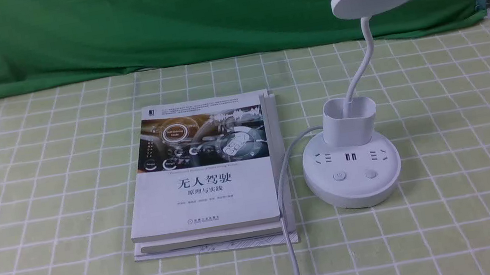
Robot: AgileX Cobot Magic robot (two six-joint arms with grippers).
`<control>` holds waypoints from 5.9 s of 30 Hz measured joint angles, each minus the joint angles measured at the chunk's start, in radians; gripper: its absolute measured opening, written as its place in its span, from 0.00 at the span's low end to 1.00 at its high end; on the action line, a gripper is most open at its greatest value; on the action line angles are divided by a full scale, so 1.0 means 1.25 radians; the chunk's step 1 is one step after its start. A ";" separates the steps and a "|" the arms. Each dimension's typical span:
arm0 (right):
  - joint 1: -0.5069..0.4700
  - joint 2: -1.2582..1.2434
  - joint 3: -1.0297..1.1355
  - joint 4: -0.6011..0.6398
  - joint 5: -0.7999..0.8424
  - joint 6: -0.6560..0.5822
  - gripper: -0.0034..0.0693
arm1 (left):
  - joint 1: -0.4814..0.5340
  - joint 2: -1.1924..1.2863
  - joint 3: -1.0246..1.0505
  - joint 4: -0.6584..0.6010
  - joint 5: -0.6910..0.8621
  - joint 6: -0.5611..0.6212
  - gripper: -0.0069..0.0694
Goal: Turn on the table lamp on the green coffee tablecloth with your hand.
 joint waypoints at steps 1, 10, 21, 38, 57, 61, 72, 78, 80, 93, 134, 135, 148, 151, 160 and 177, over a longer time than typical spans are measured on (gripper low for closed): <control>0.000 0.000 0.000 0.000 0.000 0.000 0.38 | 0.000 0.000 0.000 0.000 0.000 0.000 0.12; 0.000 0.000 0.000 0.000 0.000 0.000 0.38 | 0.000 0.000 0.000 0.000 0.000 0.000 0.12; 0.000 0.000 0.000 0.000 0.000 0.000 0.38 | 0.000 0.000 0.000 0.000 0.000 0.000 0.12; 0.000 0.000 0.000 0.000 0.000 0.000 0.38 | 0.000 0.000 0.000 0.000 0.000 0.000 0.12; 0.000 0.000 0.000 0.000 -0.001 0.000 0.38 | 0.000 0.000 0.000 0.000 0.000 0.000 0.12; 0.000 -0.001 0.000 0.000 -0.021 0.001 0.38 | 0.000 0.000 0.000 0.000 0.000 0.000 0.12; 0.000 -0.001 0.000 0.038 -0.338 0.364 0.38 | 0.000 0.000 0.000 0.000 0.000 0.000 0.12; 0.020 0.040 -0.047 0.039 -0.199 0.417 0.18 | 0.000 0.000 0.000 0.000 0.000 0.000 0.12; 0.051 0.123 -0.134 0.040 -0.069 0.373 0.11 | 0.000 0.000 0.000 0.000 0.000 0.000 0.12; 0.262 0.930 -0.655 0.057 0.412 0.065 0.09 | 0.000 0.000 0.000 0.000 0.000 0.000 0.12; 0.276 1.517 -1.019 0.196 0.351 -0.125 0.09 | 0.000 0.000 0.000 0.000 0.000 0.000 0.12; 0.277 1.510 -1.016 0.196 0.354 -0.125 0.09 | 0.000 0.000 0.000 0.000 0.000 0.000 0.12; 0.276 1.520 -1.015 0.166 0.348 -0.117 0.09 | 0.000 0.000 0.000 0.000 0.000 0.000 0.12; 0.276 1.527 -1.022 0.166 0.353 -0.107 0.09 | 0.000 0.000 0.000 0.000 0.000 0.000 0.12; 0.279 1.496 -1.014 0.166 0.347 -0.105 0.09 | 0.000 0.000 0.000 0.000 0.000 0.000 0.12; 0.298 1.342 -0.891 0.165 0.433 -0.097 0.09 | 0.000 0.000 0.000 0.000 0.000 0.000 0.12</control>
